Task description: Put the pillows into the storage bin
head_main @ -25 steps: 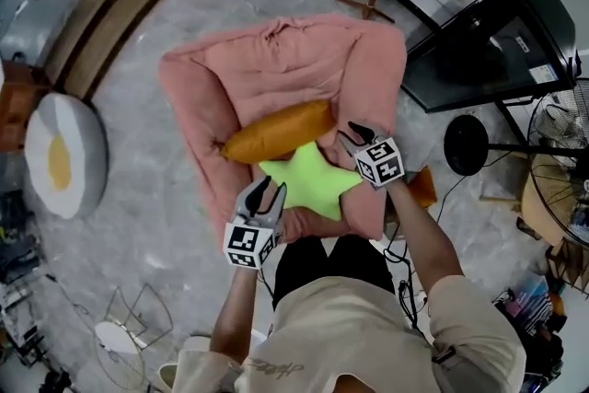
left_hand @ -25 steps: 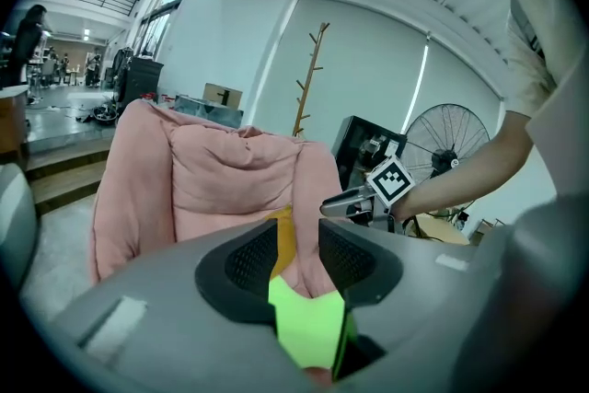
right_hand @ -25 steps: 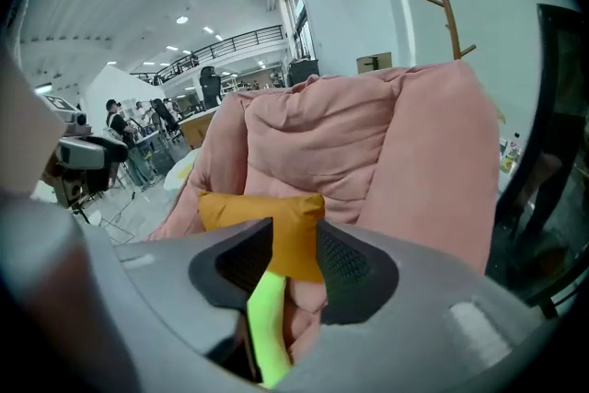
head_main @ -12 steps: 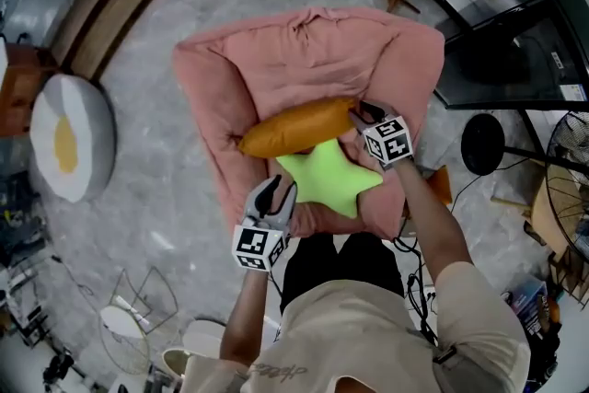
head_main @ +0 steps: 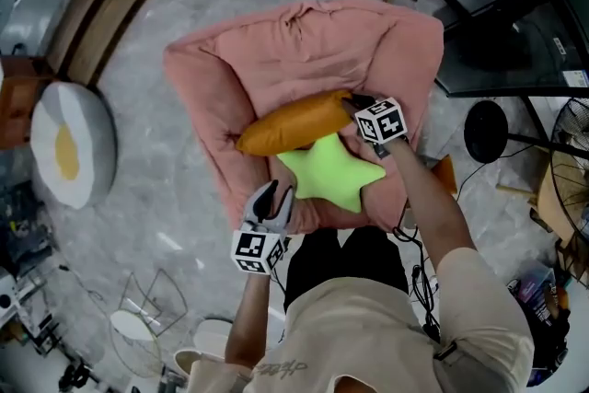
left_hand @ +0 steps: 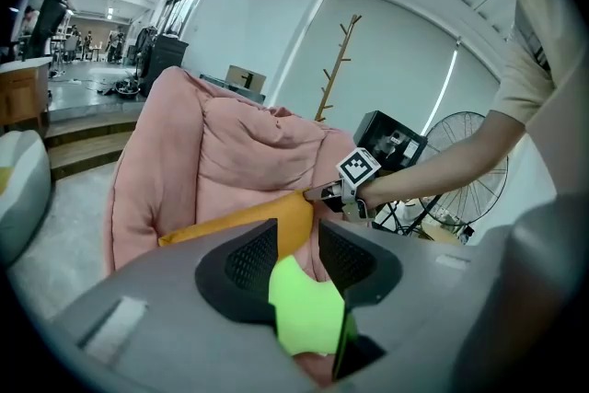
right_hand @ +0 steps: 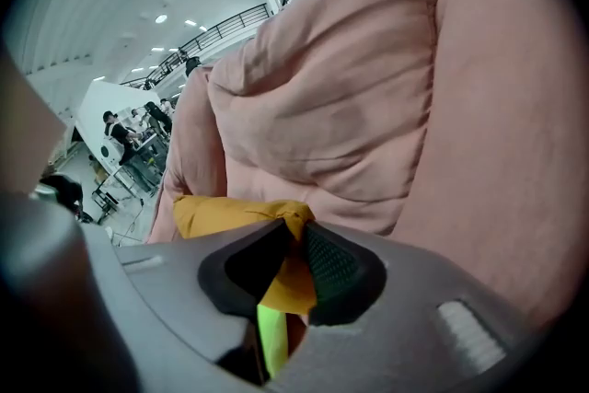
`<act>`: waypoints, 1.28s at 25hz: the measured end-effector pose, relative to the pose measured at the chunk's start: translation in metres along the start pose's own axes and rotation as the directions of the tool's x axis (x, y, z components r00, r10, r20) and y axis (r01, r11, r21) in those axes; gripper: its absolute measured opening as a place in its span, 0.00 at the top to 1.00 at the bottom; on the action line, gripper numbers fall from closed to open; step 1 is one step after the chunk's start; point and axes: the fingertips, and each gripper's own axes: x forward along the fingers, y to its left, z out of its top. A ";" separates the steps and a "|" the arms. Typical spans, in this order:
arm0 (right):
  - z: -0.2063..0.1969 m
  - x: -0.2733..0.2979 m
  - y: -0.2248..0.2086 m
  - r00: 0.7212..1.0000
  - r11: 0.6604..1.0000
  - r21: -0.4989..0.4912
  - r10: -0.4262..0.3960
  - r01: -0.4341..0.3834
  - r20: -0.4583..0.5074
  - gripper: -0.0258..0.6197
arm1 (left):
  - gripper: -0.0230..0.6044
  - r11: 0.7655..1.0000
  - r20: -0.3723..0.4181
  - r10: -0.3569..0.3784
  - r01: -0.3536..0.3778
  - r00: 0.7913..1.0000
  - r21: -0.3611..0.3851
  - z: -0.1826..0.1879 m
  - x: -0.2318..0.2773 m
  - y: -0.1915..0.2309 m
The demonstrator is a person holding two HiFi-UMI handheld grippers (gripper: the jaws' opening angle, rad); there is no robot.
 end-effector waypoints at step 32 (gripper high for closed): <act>-0.020 -0.334 0.102 0.920 0.980 0.192 -0.021 -0.059 0.392 0.93 | 0.72 0.923 -0.066 -0.296 0.303 0.953 0.238 0.038 0.051 -0.130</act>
